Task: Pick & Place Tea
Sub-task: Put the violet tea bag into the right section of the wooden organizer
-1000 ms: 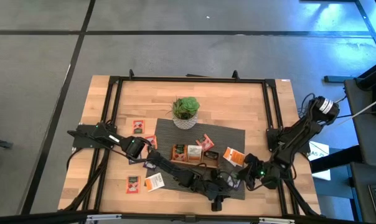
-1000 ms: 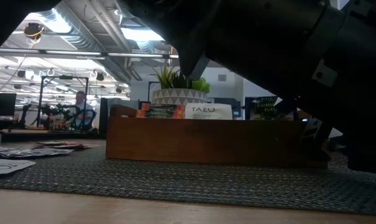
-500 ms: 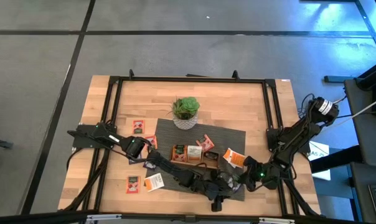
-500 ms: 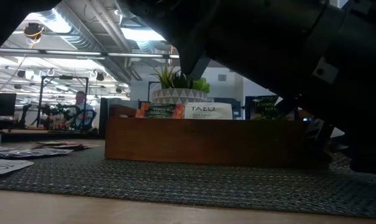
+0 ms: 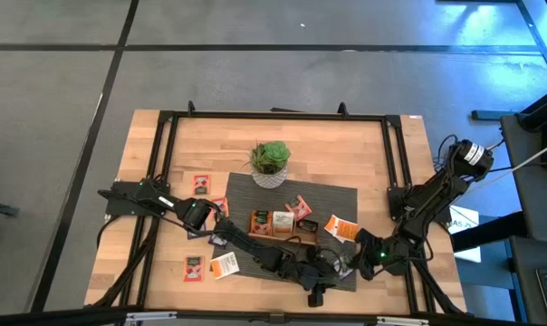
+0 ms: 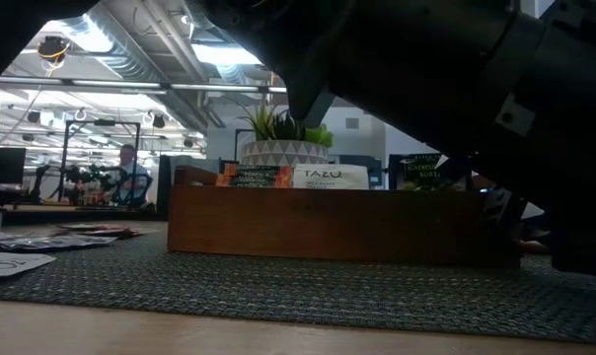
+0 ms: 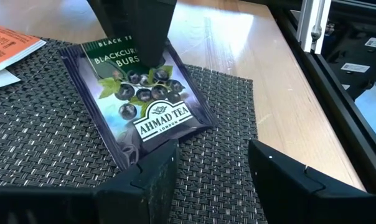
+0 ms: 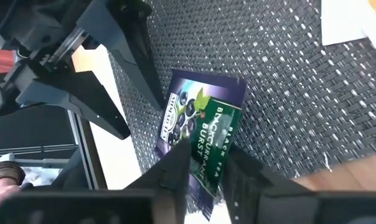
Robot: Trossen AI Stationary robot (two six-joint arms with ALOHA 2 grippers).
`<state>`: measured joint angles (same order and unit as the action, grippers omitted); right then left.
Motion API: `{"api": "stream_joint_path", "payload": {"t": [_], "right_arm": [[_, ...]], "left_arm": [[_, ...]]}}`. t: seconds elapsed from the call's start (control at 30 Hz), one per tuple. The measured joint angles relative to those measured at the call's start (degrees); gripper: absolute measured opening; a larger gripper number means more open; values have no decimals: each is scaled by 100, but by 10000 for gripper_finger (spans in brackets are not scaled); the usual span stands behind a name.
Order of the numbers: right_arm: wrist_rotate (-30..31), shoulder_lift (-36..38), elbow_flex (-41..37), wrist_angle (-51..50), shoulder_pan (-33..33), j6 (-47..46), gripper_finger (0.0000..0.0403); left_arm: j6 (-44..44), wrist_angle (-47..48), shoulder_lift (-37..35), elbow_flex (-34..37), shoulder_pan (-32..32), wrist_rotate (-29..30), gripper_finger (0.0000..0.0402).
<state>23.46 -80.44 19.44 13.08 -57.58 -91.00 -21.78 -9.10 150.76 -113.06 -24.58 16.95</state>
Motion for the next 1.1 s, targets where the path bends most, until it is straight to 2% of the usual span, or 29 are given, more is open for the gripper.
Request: {"api": "stream_joint_path", "payload": {"t": [0.27, 0.47, 0.63, 0.7, 0.8, 0.97, 1.1], "right_arm": [[35, 4, 0, 0, 0, 4, 10], [82, 60, 53, -92, 0, 146, 9], [391, 284, 421, -147, 69, 1074, 5], [526, 353, 674, -242, 177, 1574, 5], [504, 352, 1240, -711, 473, 2460, 4], [264, 350, 2595, -2790, 1222, 3649, 4], [225, 328, 3609, -4174, 1819, 4422, 4]], "left_arm": [[314, 63, -58, 11, -69, -55, 190], [776, 908, -794, 22, -219, -138, 191], [971, 1884, -1590, 267, -366, -24, 190], [993, 1998, -1972, 622, -448, 74, 190], [834, 1662, -2707, 1399, -621, 204, 191], [340, 39, -3637, 3131, -991, 398, 189], [151, -1411, -4233, 4238, -1348, 846, 191]]}}
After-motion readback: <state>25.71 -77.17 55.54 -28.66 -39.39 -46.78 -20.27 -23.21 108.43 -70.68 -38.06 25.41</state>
